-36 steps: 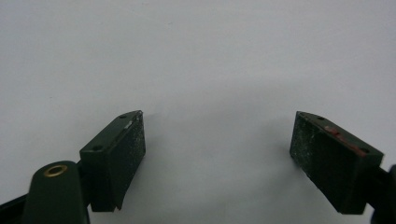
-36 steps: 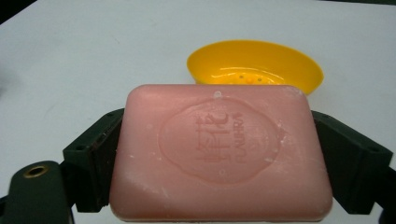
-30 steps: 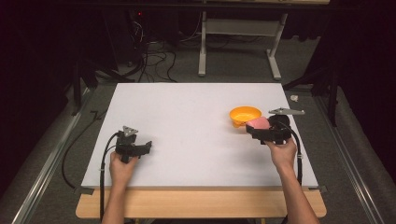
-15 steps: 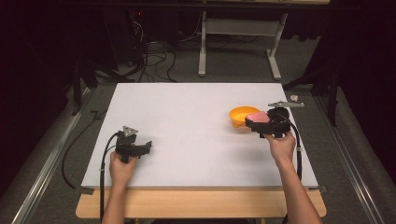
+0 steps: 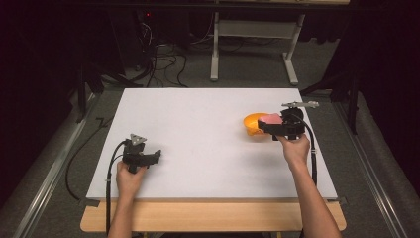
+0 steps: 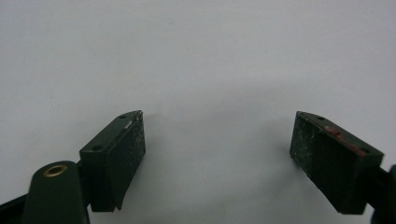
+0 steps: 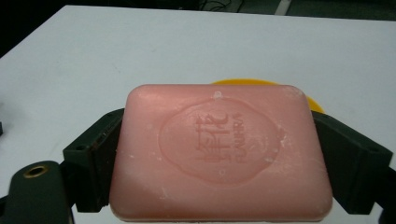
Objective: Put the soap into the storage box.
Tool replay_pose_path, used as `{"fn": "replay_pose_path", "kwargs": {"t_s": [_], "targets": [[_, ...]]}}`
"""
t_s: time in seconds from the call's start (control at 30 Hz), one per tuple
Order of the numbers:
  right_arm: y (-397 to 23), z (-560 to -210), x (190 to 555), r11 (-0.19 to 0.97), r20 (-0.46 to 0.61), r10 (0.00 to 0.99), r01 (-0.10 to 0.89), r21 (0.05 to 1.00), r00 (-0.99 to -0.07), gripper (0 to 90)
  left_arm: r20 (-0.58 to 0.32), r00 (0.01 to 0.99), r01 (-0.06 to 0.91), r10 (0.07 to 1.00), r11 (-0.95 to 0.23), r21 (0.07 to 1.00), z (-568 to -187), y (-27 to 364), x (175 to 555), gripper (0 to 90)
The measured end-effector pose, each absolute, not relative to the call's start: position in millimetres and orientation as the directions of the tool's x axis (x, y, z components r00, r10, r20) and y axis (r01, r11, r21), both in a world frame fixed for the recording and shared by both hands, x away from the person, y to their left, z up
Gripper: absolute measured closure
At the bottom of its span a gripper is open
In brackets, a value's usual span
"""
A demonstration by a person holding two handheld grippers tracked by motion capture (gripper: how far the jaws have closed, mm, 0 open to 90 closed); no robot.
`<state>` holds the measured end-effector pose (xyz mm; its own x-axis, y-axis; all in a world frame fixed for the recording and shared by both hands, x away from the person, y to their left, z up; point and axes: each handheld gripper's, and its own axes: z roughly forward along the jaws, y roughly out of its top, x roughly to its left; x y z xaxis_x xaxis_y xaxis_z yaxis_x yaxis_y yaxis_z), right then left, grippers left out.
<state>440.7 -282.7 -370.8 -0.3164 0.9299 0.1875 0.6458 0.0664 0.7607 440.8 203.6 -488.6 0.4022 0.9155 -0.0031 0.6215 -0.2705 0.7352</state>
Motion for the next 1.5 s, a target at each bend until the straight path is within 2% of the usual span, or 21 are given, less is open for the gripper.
{"fn": "replay_pose_path", "kwargs": {"t_s": [0.6, 1.5], "targets": [[-279, -379, 467, 0.045, 0.205, 0.940, 0.693, 0.719, -0.274, 13.6, -0.004, 0.402, 0.622, 0.915, -0.270, 0.735, -489, 204, 441, 18.5], [-265, -385, 501, 0.072, 0.157, 0.960, 0.747, 0.661, -0.231, 13.6, -0.004, 0.403, 0.623, 0.915, -0.271, 0.734, -488, 204, 441, 18.5]]}}
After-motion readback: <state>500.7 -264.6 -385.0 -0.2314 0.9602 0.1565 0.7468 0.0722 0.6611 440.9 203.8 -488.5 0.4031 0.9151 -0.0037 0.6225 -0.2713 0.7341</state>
